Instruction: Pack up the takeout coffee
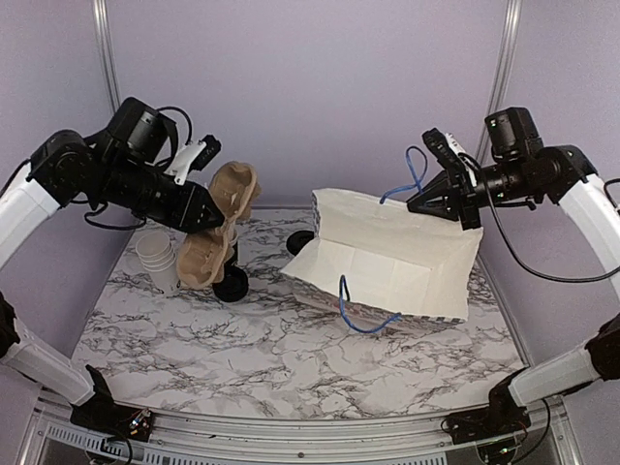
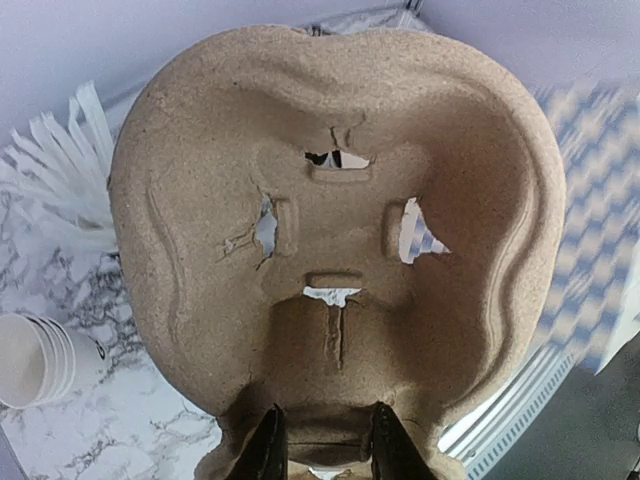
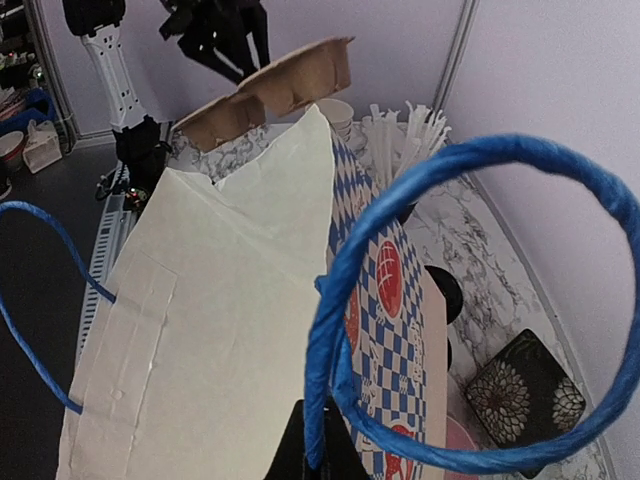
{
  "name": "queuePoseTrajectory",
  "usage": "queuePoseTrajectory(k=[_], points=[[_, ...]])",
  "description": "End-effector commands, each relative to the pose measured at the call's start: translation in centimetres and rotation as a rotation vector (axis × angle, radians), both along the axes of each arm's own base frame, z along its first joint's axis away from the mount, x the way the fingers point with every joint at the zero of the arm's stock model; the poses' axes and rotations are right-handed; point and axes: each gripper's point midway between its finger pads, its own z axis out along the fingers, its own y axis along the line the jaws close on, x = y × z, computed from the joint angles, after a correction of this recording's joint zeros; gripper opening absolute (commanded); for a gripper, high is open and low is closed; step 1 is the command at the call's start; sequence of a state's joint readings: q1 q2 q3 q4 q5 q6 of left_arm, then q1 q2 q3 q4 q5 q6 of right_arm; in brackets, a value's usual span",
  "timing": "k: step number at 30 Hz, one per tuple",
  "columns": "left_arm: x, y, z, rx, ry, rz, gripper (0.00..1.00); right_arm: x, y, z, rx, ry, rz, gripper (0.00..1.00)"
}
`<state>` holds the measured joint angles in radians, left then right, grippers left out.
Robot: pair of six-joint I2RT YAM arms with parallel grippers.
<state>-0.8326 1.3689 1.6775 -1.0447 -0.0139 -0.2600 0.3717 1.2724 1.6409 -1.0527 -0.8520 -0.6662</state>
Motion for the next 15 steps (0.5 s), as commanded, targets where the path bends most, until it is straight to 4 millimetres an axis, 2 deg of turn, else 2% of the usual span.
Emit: queuePoseTrajectory(k=[1,4,7,12,15], points=[[-1.0,1.4,7.0,-0.083,-0.121,-0.011,0.24,-2.1,2.7,-1.6,-0.082,0.042,0.129,0.0],[-1.3,1.3,10.5,-0.142,-0.176,-0.033,0.24,-3.4,4.7,-2.4,-0.097,0.071,0.206,0.0],[-1.6,1.3,13.0,-0.193,-0.222,-0.046,0.25,-4.3,6.6,-3.7,-0.123,0.113,0.271,0.0],[-2.4,0.5,15.0,-0.26,-0.255,-0.107,0.24,-5.8,9.1,-4.4,-0.115,0.191,0.38,0.0],[-2.9,-0.6,15.4,-0.297,-0.254,-0.158,0.24,-5.4,10.1,-4.5,-0.098,0.23,0.401,0.0]])
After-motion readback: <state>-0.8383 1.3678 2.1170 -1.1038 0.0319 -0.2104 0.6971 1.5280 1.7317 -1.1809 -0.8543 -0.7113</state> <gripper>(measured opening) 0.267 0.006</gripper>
